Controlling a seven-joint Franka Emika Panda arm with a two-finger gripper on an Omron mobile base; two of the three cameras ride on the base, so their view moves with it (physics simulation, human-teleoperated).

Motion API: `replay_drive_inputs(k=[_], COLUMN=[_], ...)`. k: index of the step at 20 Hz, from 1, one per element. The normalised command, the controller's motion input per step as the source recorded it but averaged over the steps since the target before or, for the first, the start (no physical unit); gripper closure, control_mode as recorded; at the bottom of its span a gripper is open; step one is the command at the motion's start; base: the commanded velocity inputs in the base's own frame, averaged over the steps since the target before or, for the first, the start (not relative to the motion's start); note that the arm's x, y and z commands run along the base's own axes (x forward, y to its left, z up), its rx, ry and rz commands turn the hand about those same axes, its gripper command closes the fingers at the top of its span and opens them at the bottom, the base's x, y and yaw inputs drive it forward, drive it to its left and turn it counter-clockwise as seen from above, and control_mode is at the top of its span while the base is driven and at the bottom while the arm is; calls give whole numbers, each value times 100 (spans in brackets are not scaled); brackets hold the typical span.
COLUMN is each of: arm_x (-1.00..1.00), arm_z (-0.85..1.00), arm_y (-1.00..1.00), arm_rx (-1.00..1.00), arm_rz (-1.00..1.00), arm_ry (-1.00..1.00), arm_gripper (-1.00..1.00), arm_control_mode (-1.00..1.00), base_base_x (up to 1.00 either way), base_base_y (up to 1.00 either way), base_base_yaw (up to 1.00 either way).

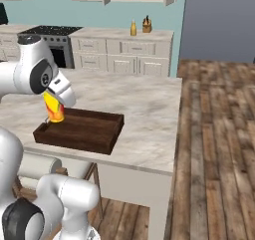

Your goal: There is a tray on the dining counter. Grab the cup, mug, and pitcher and place them on the tray. The pitcher may be placed next to the tray if it cannot fit the tray.

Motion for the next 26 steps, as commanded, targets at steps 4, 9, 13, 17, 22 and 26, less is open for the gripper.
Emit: replay_drive_inputs(k=[4,9,13,17,22,26], arm_x=[75,67,66,62,39,38], arm_z=[-37,-40,-30,-34,-31,-22], arm_y=[78,69,40,29,18,1], arm_rx=[0,0,5,3,0,0], arm_rz=[0,0,0,0,0,0], arm_ry=[12,8,3,0,0,0], arm_gripper=[100,100,100,100,100,100], arm_control_mode=[-100,-100,-100,-100,-100,-100], base_base_x=[0,0,0,0,0,0], base_base_y=[0,0,0,0,0,0], base_base_yaw=[0,0,0,0,0,0])
